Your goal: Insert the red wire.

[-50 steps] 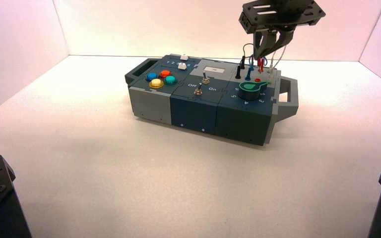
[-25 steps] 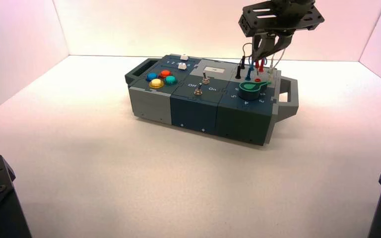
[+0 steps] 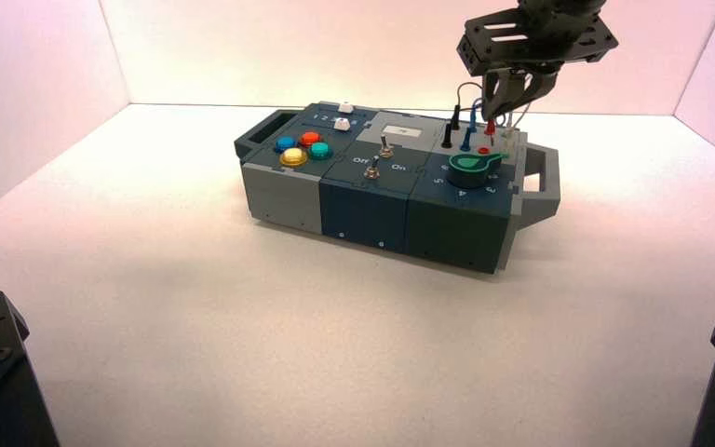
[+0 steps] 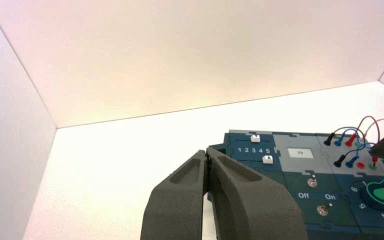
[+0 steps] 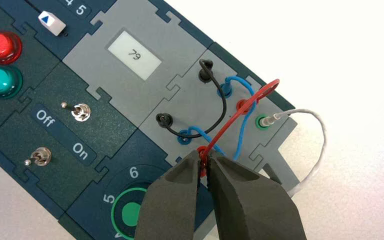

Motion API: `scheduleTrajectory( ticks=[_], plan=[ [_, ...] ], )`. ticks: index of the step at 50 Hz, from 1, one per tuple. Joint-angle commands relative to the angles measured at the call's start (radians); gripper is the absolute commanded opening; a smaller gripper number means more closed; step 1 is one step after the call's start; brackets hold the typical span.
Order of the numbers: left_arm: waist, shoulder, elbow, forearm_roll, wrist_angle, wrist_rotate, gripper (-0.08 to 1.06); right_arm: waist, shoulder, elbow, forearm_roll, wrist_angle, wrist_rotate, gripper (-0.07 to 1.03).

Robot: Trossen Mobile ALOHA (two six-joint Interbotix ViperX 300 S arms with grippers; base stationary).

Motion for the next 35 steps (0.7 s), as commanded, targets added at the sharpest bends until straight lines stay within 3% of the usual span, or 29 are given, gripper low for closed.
scheduleTrajectory(
  ticks=[1,35],
  plan=[
    [0.006,0.003,-0.032,-0.002,-0.014,0.0,-0.03,-0.008,-0.009,-0.011,-0.006,-0.017,0.006,-0.02],
    [0.006,0.003,-0.032,-0.002,-0.014,-0.002,-0.03,-0.008,0.035,-0.021,-0.008,-0.052,0.006,-0.02]
  ],
)
